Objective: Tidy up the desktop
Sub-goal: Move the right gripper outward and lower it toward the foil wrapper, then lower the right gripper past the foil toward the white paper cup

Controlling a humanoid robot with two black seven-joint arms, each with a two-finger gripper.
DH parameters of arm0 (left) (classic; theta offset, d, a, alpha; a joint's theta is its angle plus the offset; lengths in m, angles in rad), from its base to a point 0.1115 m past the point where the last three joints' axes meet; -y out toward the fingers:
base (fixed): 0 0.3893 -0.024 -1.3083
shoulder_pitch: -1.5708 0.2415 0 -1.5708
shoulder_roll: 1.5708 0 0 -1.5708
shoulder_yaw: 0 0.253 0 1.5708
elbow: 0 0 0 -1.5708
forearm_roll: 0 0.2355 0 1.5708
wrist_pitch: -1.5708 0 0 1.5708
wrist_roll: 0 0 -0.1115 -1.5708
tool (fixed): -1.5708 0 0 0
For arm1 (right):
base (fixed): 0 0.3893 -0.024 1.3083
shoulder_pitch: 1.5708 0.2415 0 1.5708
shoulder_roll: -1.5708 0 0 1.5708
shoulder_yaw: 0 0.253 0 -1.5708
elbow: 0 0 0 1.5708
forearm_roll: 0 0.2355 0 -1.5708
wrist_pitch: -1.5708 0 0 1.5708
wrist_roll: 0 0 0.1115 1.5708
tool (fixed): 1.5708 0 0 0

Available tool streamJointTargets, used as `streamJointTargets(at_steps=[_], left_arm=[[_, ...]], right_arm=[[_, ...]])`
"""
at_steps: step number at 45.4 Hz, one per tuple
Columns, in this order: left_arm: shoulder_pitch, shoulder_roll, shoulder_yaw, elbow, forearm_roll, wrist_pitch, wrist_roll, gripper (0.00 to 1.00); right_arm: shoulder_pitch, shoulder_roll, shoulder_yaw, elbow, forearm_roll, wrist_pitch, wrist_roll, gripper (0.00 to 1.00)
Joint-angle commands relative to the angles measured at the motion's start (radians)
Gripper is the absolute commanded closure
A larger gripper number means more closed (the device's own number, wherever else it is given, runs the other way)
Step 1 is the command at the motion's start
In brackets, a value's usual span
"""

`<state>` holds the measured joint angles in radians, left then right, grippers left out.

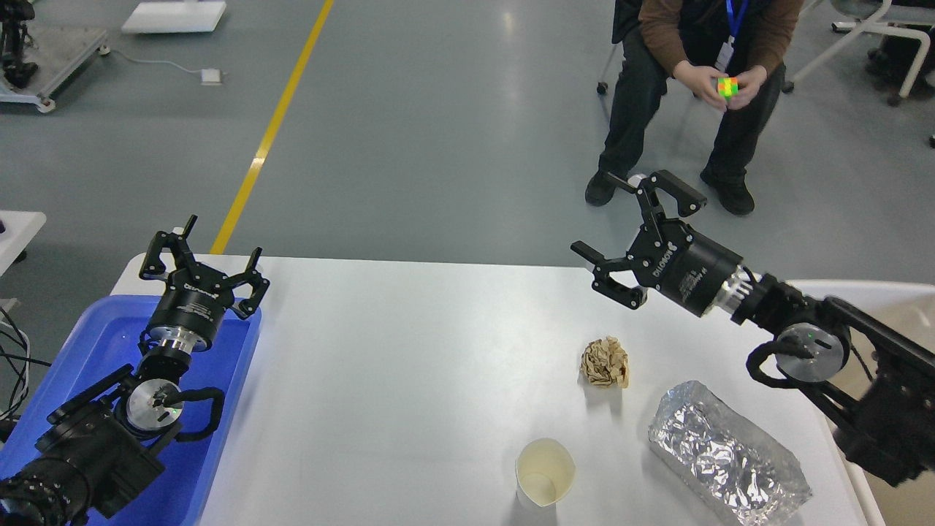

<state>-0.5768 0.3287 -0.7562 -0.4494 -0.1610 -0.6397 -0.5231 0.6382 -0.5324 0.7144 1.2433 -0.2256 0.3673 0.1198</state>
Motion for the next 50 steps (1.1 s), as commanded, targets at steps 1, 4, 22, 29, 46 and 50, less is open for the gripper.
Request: streamJointTargets(at_steps=[1, 4, 22, 29, 46, 50], left_arm=[[0.0, 0.0, 0.0, 0.0, 0.0, 0.0, 0.0, 0.0], [0.0, 0.001, 0.0, 0.0, 0.0, 0.0, 0.0, 0.0], [-0.002, 0.001, 0.001, 0.0, 0.001, -0.003, 0.002, 0.0], [-0.002, 0.001, 0.001, 0.0, 0.001, -0.003, 0.002, 0.0], [-0.002, 0.001, 0.0, 0.0, 0.001, -0.005, 0.002, 0.0], [-0.002, 0.001, 0.0, 0.0, 0.001, -0.005, 0.002, 0.0]], right_arm=[[0.003, -0.19, -0.113, 0.194, -0.182, -0.025, 0.0, 0.0], [0.009, -0.244, -0.157, 0.226, -0.234, -0.025, -0.002, 0.0], [0.017, -0.393, -0.403, 0.272, -0.468, -0.146, -0.04, 0.0], [0.017, -0.393, -0.513, 0.275, -0.469, -0.248, -0.043, 0.0], [-0.015, -0.402, -0.553, 0.38, -0.469, -0.34, -0.035, 0.0], [-0.02, -0.397, -0.555, 0.381, -0.469, -0.355, -0.032, 0.0]])
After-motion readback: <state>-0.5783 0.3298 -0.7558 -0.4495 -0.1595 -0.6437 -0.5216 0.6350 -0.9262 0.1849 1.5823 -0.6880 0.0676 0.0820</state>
